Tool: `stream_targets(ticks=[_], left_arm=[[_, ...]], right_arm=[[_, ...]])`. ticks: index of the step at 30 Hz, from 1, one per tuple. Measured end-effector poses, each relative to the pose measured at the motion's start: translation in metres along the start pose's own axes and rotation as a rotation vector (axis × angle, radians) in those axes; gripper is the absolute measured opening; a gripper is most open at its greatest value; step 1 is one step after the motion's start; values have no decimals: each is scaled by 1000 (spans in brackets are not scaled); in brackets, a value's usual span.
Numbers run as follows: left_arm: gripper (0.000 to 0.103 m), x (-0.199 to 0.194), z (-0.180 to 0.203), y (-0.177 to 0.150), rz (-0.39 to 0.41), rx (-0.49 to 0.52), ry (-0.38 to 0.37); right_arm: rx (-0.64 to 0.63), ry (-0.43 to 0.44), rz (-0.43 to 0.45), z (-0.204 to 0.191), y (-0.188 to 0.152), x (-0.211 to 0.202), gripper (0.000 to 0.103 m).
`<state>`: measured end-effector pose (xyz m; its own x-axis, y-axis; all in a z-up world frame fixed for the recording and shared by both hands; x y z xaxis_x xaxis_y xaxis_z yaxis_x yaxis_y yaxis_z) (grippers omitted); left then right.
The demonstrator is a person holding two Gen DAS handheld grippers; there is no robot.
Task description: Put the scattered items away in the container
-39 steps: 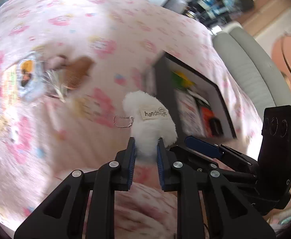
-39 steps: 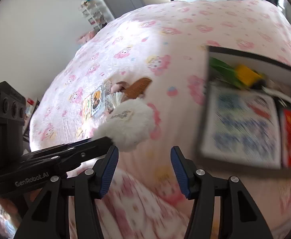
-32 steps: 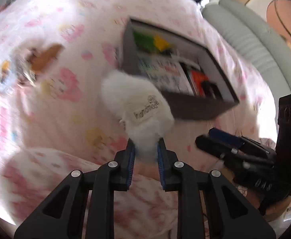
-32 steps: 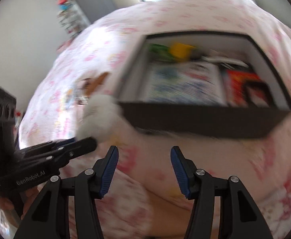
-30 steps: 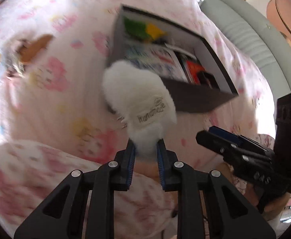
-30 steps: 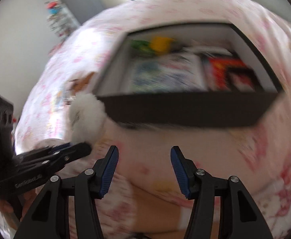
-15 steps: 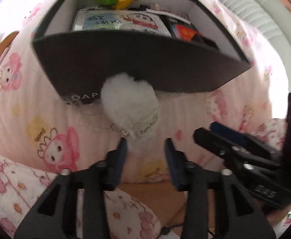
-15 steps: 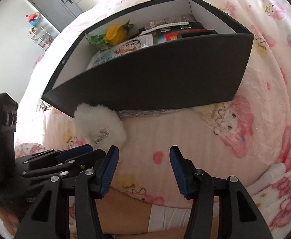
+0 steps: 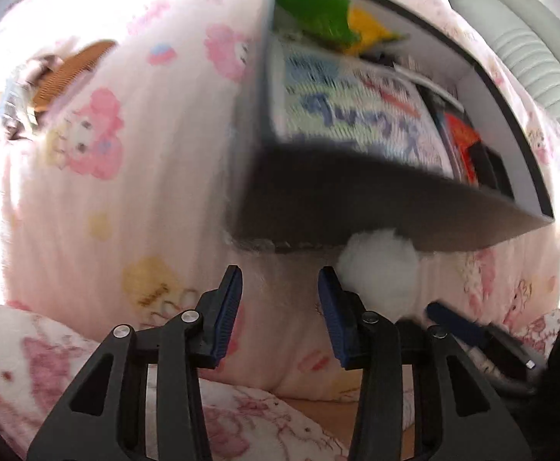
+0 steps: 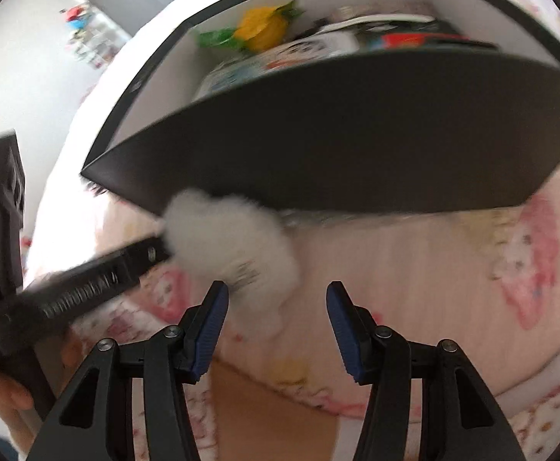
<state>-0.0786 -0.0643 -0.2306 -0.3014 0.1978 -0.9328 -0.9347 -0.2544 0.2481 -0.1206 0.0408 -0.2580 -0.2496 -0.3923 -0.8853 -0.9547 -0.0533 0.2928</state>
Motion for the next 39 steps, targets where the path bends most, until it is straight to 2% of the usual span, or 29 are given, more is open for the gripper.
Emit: stream_targets(ticks=[1,4,5,8,10,12,14,17,19,22,26,28,32,36,38,39], left_arm=[[41,2,3,-1,-4,8,-25],[41,-6,14,-2,25,54,-176],[41,-8,20,-3,26,82,-241],[42,-5,38,-11,-24,166,-340],[42,-1,41,-14,-29,182,-289],[42,1,32,-16,-34,153,-245],[42,5,24,-17,-84,120,-275],[43,7,23,-24,-150,127,-331],[45,6,30,-31,-176,170,-359],[47,5,41,-41,-223,246,-389],[49,4,54,-54,-276,343,-425],[50,5,62,-67,-307,370,-423],[51,19,78,-75,-388,395,-393],[55,31,82,-86,-462,396,-355],[50,34,84,-91,-472,403,-326],[36,32,85,-93,-460,411,-326]], right_arm=[[9,-31,13,4,2,-1,49],[32,-118,48,20,5,-9,49],[44,-114,56,23,6,-13,49],[96,-63,91,31,9,-31,49],[118,-50,137,35,13,-45,49],[113,-73,176,38,13,-55,50],[106,-96,157,45,14,-52,49],[147,-69,114,62,19,-42,49],[181,-38,95,69,6,-46,49],[203,-63,69,76,-9,-48,49],[237,-38,72,82,-23,-63,49],[185,-56,90,74,-27,-71,49],[102,-150,134,62,-26,-78,49],[135,-121,131,71,-24,-80,50],[133,-119,135,72,-22,-81,50],[129,-125,135,71,-22,-79,50]])
Point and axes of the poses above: each gripper's, at about its wrist camera, not at the fingertips, and x roughly the way its jaws point, z to its right, y to its top, the point moved 2 cm from there along x, roughly the way its jaws point
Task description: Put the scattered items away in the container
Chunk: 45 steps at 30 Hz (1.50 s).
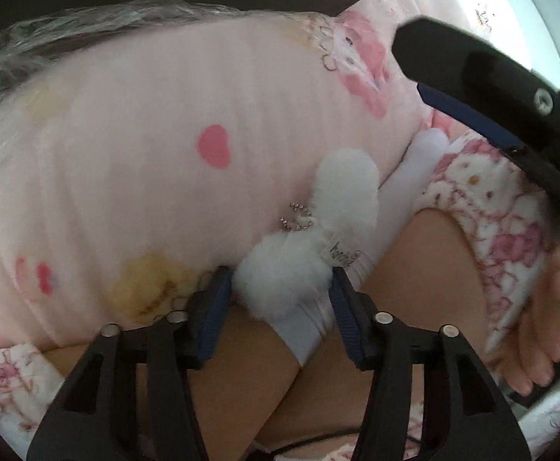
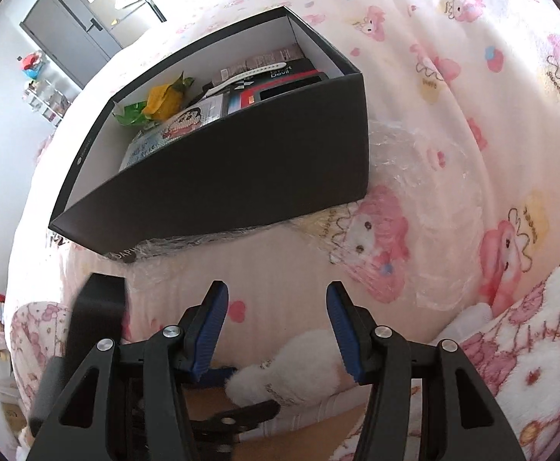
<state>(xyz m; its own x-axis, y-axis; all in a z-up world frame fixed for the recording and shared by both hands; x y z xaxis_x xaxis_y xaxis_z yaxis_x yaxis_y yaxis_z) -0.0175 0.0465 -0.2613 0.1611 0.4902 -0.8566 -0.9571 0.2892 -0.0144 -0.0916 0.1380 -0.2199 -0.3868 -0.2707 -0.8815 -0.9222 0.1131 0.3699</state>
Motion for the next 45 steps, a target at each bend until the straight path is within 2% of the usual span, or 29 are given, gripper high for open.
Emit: stream_targets(ticks=[2,5,6,9,11,12,15,18,20,22,25,28,30,32,35,37,39,41,45], left_arm=[[29,-8,3,-3,32,15,18],[22,-46,-4,-8,142,-1,16],[18,-62,-8,-9,183,-9,37],[17,-106,-26,-13,281,-44,100],[17,-127,-48,-11,313,-71,156],[18,-128,-49,1,315,-89,171],[18,-138,-73,0,331,-148,192],[18,-143,-89,-11,373,-195,146],[19,-148,-92,-14,381,-196,147],[26,-137,-89,-9,359,-208,138],[29,-139,-102,-23,323,-239,118],[29,-141,-105,-37,313,-225,79],[29,-130,-98,-32,287,-206,115],[28,-130,-94,-31,276,-199,165],[29,-136,-101,-32,290,-224,140],[29,-144,-104,-34,332,-272,108],[29,-151,-107,-38,354,-274,82],[29,-162,-109,-43,385,-273,71],[29,-157,-109,-38,386,-301,75]], right_arm=[[-6,-9,-2,-1,0,2,50],[4,-4,-2,0,-1,-2,50],[6,-3,-5,0,-2,-2,50],[12,11,-23,-3,1,1,50],[9,38,-46,-8,3,8,50],[-5,43,-62,-13,4,14,50],[-32,39,-112,-22,3,32,50],[-30,72,-195,-24,-10,50,50],[-36,94,-232,-26,-17,56,50],[-59,102,-247,-30,-22,57,49],[-56,81,-240,-24,-27,48,50],[-73,80,-232,-21,-32,44,50],[-95,45,-237,-25,-33,49,50],[-74,64,-254,-25,-32,56,50],[-68,77,-253,-26,-29,60,49],[-90,70,-212,-30,-25,57,42],[-111,72,-177,-34,-20,54,38],[-106,68,-148,-33,-16,53,36],[-55,35,-127,-20,-13,53,35]])
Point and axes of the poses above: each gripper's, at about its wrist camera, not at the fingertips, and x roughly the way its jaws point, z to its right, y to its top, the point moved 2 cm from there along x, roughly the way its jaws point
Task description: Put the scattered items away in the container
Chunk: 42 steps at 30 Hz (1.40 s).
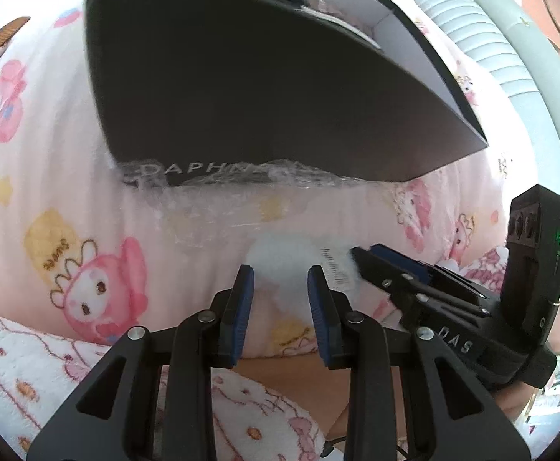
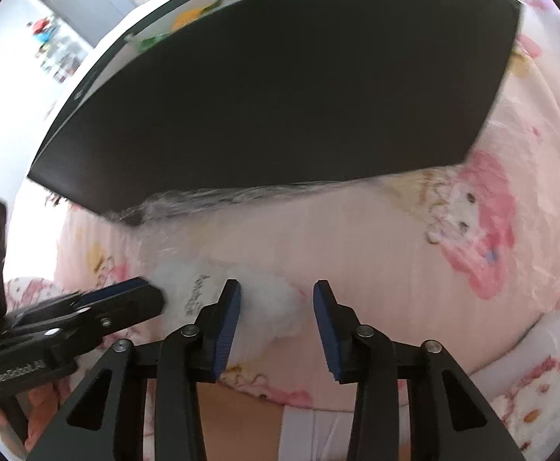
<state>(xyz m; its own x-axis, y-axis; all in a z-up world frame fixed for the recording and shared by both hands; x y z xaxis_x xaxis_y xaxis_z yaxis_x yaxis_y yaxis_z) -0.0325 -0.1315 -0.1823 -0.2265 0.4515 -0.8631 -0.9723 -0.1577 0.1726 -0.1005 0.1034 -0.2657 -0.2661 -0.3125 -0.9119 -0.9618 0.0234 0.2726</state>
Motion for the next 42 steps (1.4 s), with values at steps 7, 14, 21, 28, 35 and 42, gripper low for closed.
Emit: stream_targets(ticks=[7,14,21,28,35,42], left_arm=[[30,52,15,8,-61,-35,56],[42,39,10,11,-39,-50,-122],[42,39,6,14,-42,-63,-67],[22,26,28,14,89,-7,-56],[11,-16,75,22,293,176,266],[11,54,79,22,120,170,136]], right_arm=[[4,-90,-17,13,-6,0,35],[-9,-21,-33,15,-9,-3,27],[-35,41,-69,14,-16,-7,27],[-37,81,-81,15,-16,-12,27],[-114,-15,41,5,11,-34,27],[22,-16,91,39,17,-62,27]])
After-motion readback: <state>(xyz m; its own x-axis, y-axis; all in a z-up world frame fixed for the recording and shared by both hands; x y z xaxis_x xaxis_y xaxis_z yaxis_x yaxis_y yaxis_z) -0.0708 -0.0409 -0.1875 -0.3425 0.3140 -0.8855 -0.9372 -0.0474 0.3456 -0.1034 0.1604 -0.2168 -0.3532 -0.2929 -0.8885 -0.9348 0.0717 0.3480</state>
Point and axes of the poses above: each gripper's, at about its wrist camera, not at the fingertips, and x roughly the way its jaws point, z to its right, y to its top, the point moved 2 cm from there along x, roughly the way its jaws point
